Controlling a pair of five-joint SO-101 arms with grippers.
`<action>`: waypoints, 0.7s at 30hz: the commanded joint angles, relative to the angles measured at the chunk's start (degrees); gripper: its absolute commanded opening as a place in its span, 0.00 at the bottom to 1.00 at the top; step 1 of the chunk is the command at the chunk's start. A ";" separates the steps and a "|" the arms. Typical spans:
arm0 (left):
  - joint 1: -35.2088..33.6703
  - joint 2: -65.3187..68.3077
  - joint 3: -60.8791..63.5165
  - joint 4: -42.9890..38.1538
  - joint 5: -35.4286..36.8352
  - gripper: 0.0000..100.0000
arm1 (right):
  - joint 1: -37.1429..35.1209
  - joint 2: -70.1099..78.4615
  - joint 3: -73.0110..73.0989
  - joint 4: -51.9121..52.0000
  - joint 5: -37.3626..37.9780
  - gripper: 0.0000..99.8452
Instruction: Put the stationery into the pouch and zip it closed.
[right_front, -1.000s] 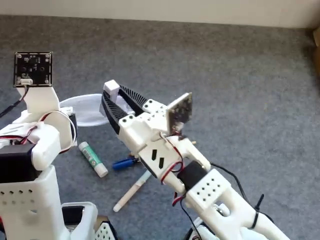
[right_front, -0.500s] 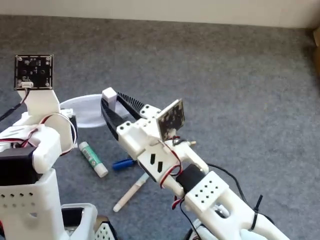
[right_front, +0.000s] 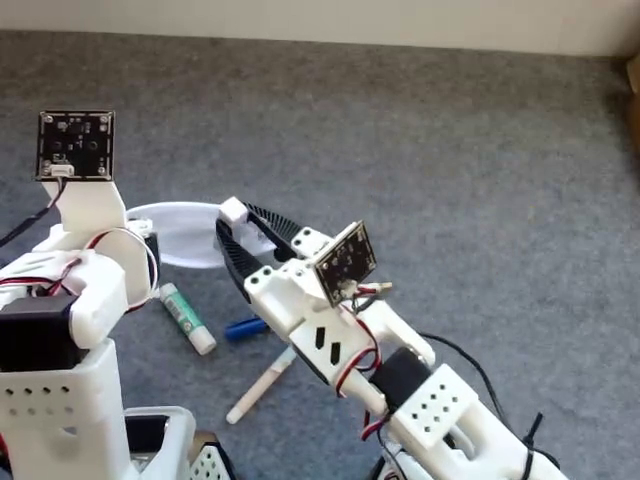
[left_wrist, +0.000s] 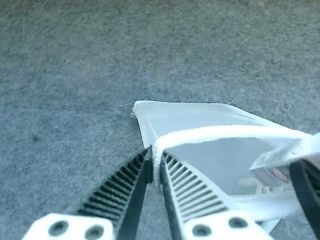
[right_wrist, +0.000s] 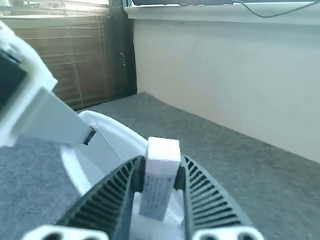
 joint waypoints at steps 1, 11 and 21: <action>-0.40 2.07 0.92 -0.70 0.62 0.01 | 0.13 -2.86 -0.13 5.93 0.35 0.11; -0.40 2.07 1.01 -0.70 0.62 0.01 | 0.13 -6.29 -0.13 8.13 0.35 0.11; -0.48 2.07 1.10 -0.62 0.62 0.01 | 0.04 -6.55 -1.10 15.52 0.35 0.12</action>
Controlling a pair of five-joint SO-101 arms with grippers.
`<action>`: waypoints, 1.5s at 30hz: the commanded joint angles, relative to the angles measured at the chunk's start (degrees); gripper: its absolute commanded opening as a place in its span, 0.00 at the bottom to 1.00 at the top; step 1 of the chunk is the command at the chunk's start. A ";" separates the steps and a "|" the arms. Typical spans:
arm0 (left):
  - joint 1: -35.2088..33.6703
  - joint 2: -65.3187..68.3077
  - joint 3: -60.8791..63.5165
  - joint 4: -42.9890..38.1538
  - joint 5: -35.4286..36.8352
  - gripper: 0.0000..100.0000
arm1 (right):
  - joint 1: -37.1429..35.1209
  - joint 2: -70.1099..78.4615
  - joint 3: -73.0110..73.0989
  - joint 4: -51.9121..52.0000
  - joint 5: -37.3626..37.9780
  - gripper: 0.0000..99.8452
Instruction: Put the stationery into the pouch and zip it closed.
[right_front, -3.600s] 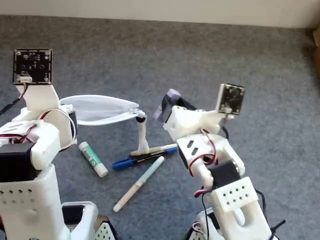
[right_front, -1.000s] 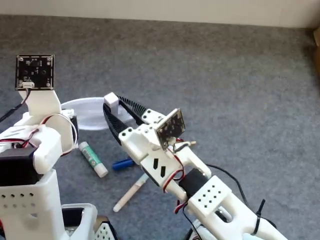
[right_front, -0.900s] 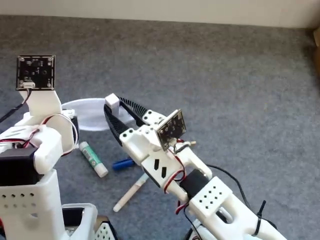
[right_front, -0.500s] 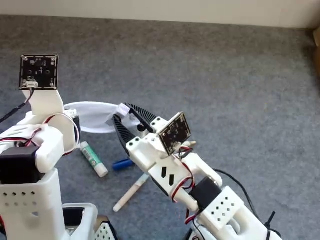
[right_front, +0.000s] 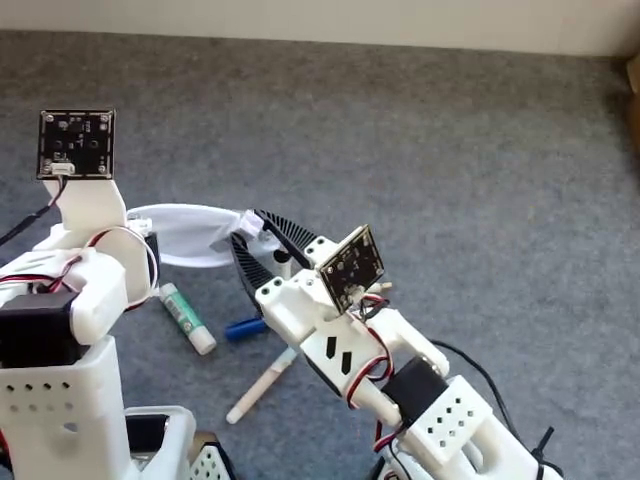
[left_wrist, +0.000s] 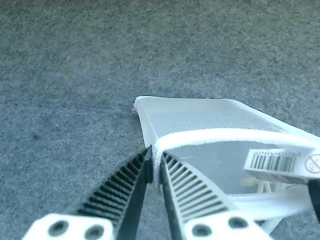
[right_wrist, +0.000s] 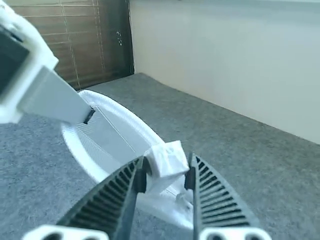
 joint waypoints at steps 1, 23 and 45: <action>-0.22 2.07 0.92 -0.62 0.62 0.01 | -0.04 -0.22 -2.33 5.49 0.26 0.12; -0.31 2.07 1.89 -0.70 0.62 0.01 | 0.04 -0.31 -13.14 24.84 -4.66 0.18; -0.40 1.98 4.44 -3.60 4.13 0.01 | 0.48 -0.31 -26.24 42.59 -10.46 0.27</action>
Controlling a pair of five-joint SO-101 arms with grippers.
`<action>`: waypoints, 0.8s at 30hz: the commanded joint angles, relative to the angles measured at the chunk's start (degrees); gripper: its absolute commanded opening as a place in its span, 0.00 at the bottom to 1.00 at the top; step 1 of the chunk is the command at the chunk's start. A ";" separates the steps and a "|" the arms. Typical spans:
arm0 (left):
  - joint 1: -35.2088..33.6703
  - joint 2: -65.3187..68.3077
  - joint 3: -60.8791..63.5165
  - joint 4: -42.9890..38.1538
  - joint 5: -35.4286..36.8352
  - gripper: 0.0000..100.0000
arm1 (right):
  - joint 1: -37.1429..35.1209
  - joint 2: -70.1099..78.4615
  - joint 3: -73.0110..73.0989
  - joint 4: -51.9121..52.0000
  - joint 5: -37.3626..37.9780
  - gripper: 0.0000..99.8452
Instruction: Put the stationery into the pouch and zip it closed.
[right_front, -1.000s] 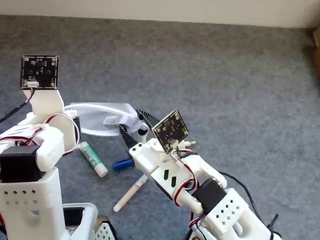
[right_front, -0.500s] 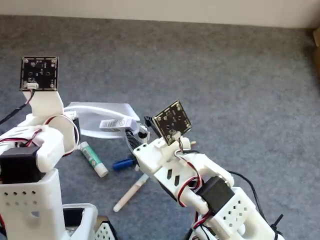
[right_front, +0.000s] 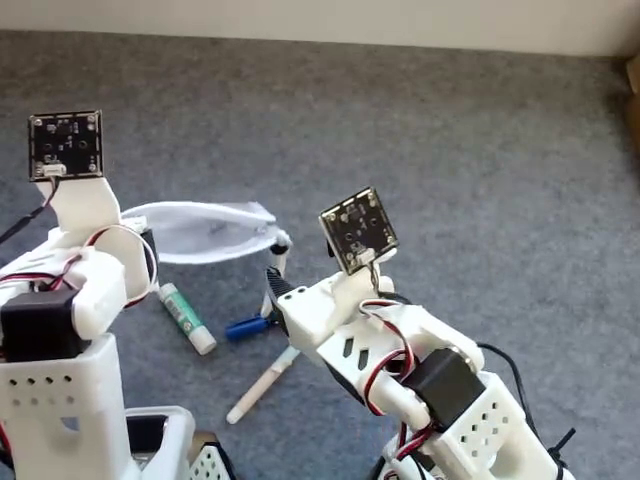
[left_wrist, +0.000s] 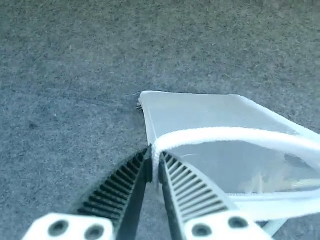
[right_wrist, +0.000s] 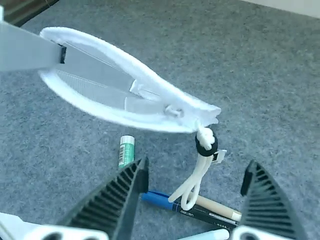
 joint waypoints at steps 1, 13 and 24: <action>-0.31 2.07 1.01 -0.79 0.97 0.01 | 0.22 -1.01 -4.00 0.22 -0.79 0.26; -6.99 2.07 0.84 -1.14 1.05 0.01 | 9.89 -0.48 -6.46 1.63 -0.88 0.22; -6.99 2.07 0.92 -1.14 1.05 0.01 | 13.58 -0.31 -12.26 9.27 -0.88 0.22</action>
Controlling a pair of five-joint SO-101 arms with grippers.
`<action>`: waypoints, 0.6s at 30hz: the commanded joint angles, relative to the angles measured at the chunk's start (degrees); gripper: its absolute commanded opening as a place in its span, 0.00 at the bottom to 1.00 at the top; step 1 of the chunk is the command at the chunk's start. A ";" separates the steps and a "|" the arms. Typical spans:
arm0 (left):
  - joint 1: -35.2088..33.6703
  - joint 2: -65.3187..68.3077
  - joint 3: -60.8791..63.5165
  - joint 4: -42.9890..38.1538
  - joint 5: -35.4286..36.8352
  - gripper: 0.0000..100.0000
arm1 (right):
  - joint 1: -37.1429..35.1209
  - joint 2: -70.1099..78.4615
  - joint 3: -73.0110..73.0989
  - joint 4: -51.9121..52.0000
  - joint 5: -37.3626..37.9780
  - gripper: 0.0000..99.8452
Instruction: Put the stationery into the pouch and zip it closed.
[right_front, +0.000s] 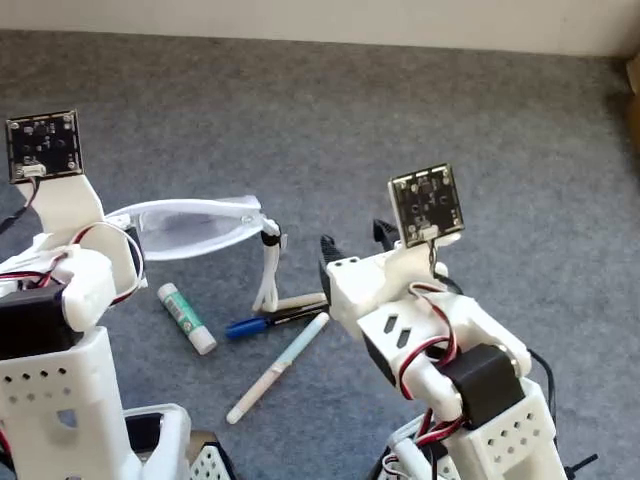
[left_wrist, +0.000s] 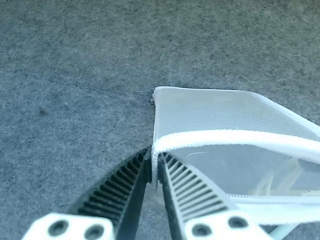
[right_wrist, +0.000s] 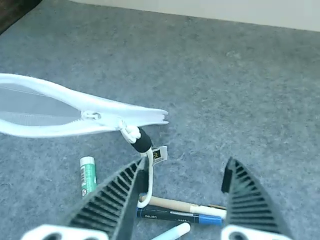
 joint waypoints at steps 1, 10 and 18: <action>-1.01 2.07 0.40 -1.14 0.53 0.01 | 0.84 -0.22 -3.56 0.31 -0.79 0.22; -1.01 2.07 0.40 -1.14 0.53 0.01 | 3.47 10.68 -11.56 7.16 -5.45 0.22; -1.01 2.07 0.48 -1.14 0.53 0.01 | 4.26 22.90 -23.60 15.43 -15.12 0.22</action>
